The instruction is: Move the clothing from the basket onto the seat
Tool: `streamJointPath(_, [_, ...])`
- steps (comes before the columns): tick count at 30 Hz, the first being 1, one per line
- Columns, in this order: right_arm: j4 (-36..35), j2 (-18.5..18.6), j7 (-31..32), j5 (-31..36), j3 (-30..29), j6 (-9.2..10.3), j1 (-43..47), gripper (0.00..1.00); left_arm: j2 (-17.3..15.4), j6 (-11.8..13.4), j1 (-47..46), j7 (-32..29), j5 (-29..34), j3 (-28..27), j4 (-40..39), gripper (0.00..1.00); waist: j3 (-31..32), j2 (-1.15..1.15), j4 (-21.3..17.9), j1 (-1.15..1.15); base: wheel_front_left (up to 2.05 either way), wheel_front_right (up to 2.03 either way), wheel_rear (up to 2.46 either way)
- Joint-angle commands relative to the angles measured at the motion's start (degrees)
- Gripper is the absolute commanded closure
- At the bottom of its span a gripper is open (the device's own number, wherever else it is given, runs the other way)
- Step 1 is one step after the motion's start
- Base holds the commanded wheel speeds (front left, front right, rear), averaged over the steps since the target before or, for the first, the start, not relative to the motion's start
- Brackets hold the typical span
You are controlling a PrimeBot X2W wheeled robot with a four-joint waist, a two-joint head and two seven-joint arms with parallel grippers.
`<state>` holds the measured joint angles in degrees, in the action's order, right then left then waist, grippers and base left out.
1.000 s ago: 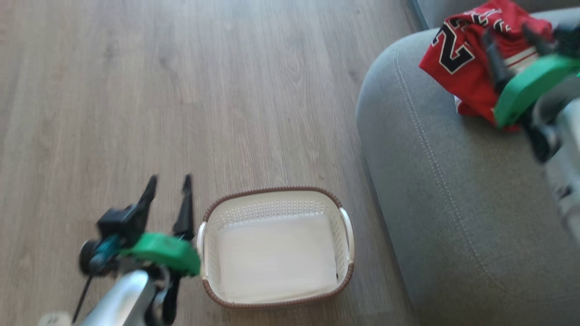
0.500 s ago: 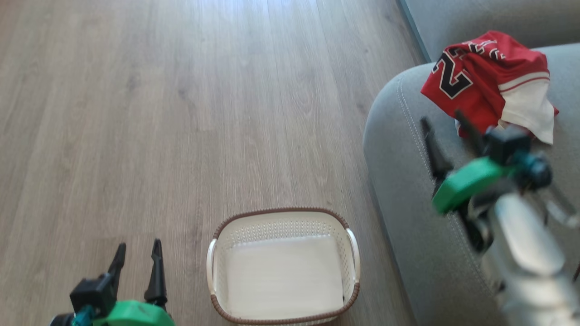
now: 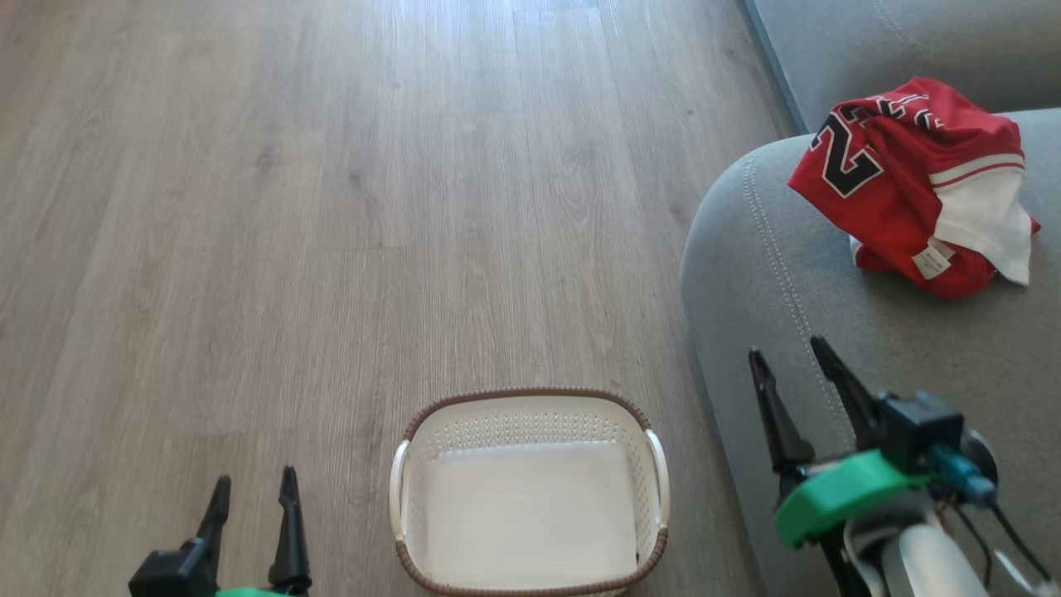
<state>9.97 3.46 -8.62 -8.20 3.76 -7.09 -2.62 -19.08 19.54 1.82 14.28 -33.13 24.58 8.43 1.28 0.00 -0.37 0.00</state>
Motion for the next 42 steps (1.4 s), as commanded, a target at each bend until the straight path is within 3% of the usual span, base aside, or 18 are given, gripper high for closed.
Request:
streamJointPath(1, [-3.11, -0.54, 0.06, -0.60, 1.15, -0.40, -0.53, 0.00, -0.52, 0.43, -1.32, 0.72, 0.75, -2.77, -1.83, 0.00, 0.06, 0.00, 0.07, 0.00, 0.00, 0.00, 0.00])
streamJointPath(7, [-5.72, -0.56, 0.34, -2.15, 0.32, -0.40, 4.02, 0.00, 0.17, 0.19, -0.23, 0.72, 1.31, -3.04, -1.63, 0.00, 0.55, 0.00, 0.38, 0.00, 0.00, 0.00, 0.00])
streamJointPath(19, [-5.96, -0.57, -0.14, -3.37, -0.07, -0.40, 6.04, 0.00, -0.09, -2.95, -1.21, 0.52, 0.39, -3.08, 1.27, 0.00, 0.48, 0.00, 0.47, 0.00, 0.00, 0.00, 0.00])
streamJointPath(42, [-3.52, -0.58, -1.23, -3.71, -0.14, -0.40, 4.99, 0.00, -0.28, -3.55, -4.73, 0.68, 3.13, -3.19, 2.49, 0.00, 0.94, 0.00, 0.29, 0.00, 0.00, 0.00, 0.00])
